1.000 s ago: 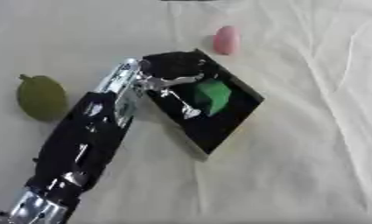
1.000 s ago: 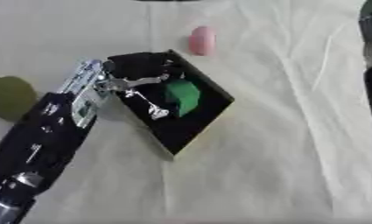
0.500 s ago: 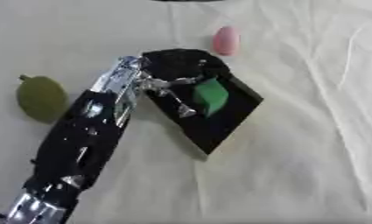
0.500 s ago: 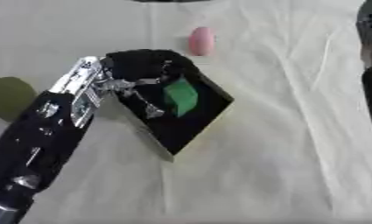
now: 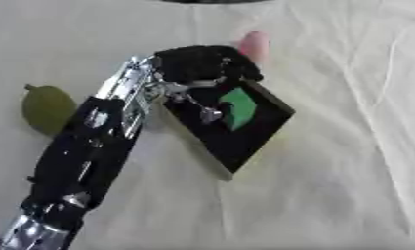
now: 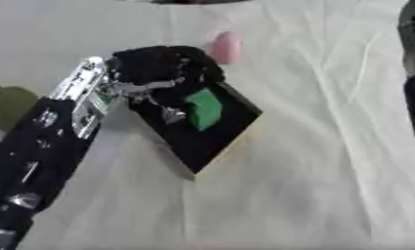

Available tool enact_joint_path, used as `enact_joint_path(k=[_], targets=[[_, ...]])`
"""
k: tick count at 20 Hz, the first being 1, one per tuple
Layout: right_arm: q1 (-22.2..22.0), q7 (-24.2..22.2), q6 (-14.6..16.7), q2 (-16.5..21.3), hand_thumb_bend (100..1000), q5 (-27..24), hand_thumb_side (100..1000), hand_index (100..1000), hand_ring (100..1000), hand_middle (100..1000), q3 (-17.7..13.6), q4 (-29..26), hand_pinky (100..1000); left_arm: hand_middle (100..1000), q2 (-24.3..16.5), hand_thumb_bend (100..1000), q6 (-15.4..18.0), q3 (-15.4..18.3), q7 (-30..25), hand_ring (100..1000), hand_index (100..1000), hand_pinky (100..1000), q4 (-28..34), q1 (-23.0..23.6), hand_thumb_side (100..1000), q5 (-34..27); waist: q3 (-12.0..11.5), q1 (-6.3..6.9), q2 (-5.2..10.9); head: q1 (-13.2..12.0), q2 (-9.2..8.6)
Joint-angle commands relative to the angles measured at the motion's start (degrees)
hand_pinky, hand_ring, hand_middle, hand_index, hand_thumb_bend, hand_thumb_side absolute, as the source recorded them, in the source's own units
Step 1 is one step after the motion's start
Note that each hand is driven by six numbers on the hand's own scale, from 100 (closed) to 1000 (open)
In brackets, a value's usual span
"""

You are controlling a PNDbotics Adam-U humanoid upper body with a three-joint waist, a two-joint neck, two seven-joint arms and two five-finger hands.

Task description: Pick up objects on the table and place them in the box.

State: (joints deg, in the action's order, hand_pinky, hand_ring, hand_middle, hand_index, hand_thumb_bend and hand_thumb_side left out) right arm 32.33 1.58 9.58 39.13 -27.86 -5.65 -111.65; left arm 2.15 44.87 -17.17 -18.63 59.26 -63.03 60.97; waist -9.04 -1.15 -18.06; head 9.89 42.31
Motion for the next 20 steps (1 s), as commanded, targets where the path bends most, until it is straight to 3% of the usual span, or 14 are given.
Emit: enact_joint_path(k=[1,4,8,11,16,20], targets=[[0.44,0.33,0.18,1.43,100,-0.03,565,770,761,617,-0.92,-0.85,937,852,-2.12,100,2.74,0.59,-5.29,923,950,988,3.85,-0.47,256,-5.85,-0.09,-0.18,1.52,-0.13,-0.1],[0.1,0.67,0.26,1.54,100,0.06,566,770,761,617,-1.23,-0.92,937,814,-5.12,100,-2.55,2.15,-5.19,880,929,939,8.7,1.51,321,-14.55,-0.45,-0.12,1.51,-0.1,-0.26],[-0.45,1.12,0.1,1.67,100,0.24,569,770,761,617,-1.73,-1.06,938,822,-10.53,100,-12.52,4.95,-7.82,868,913,916,16.46,5.41,469,-28.13,-1.31,-0.04,1.36,0.14,-0.64],[-0.66,1.41,0.03,1.82,100,0.38,571,770,762,618,-1.97,-1.24,938,879,-15.24,100,-18.15,7.59,-9.82,907,932,938,21.26,7.66,469,-34.84,-1.91,0.06,1.33,0.15,-0.82],[-1.04,2.04,-0.04,2.29,100,0.8,572,771,762,618,-2.37,-1.63,938,928,-24.62,100,-21.3,11.83,-10.24,941,947,954,23.74,11.43,434,-39.53,-2.37,0.59,1.11,-0.71,-0.89],[-1.11,2.35,-0.13,2.62,100,0.86,572,771,762,618,-2.55,-2.02,939,927,-32.52,100,-21.7,15.35,-6.52,942,951,954,22.99,16.14,382,-40.45,-2.74,0.88,0.6,-2.29,-1.11]])
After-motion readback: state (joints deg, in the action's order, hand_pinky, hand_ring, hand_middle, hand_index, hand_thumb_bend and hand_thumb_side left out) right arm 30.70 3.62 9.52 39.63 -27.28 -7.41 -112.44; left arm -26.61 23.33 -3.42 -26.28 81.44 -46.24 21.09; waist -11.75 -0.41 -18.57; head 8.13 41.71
